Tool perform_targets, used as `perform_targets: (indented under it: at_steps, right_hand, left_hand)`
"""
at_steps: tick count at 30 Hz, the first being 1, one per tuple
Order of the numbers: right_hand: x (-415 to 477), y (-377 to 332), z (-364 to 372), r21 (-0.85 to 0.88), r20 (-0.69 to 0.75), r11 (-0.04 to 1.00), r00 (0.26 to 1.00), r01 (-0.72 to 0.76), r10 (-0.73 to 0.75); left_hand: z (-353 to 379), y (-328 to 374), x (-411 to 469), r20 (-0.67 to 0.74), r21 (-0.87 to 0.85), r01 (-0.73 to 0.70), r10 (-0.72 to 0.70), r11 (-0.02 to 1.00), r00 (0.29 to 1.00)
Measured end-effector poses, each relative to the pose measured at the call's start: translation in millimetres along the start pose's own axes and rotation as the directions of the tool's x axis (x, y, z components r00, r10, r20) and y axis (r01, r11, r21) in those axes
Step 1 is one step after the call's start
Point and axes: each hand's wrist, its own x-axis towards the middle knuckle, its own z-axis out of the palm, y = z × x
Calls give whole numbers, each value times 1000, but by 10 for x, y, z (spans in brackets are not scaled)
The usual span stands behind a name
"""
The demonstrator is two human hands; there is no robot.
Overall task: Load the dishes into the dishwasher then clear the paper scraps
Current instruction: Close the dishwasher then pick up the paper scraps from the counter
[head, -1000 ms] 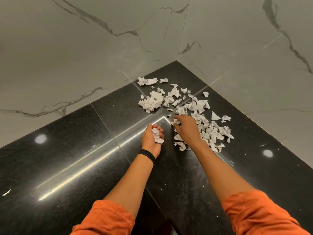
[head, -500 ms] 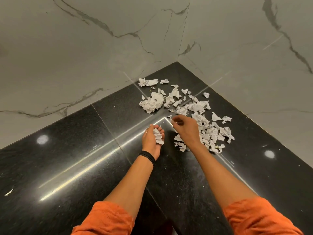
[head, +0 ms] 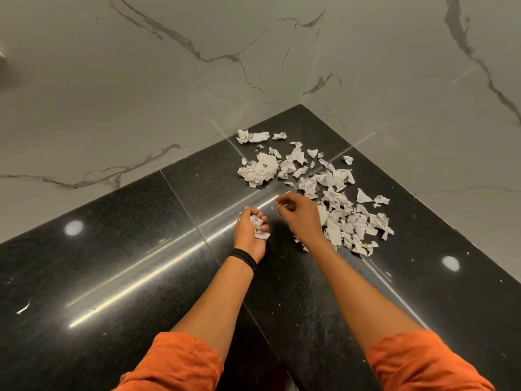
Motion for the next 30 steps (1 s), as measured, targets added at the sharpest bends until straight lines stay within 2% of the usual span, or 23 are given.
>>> perform_targets:
  at_steps: [3,7,19,23,24,26,28,30]
  right_hand:
    - [172,129,45,-124,32,991,998,-41,45]
    - [260,194,162,-251,26,968,1000,2,5]
    - [265,187,348,-381,-52,922,993,76,-103]
    - [318,203,322,-379,9,922,996,82,-84]
    - [323,207,293,-340,16,939,998,60,-58]
    - [283,179,221,-112,8,992,999,-51,52]
    - [181,114,141,124,-2,986,994,-110,112]
    - [52,23,81,247,5,964,994,-104,106]
  left_hand:
    - [-13,46,47,4,-19,-20,20,1000,1000]
    - [-47,66,124,-7,-25,-33,33,999,999]
    - [-44,59,119,9,9,-69,69,998,998]
    - [-45,47,115,8,24,-78,78,997,997]
    - [-43,45,112,10,25,-77,77,997,997]
    - [-34,40,87,5,35,-68,68,997,998]
    - [3,24,42,10,48,-51,51,998,999]
    - [38,-17,14,19,60,-44,43,997,999]
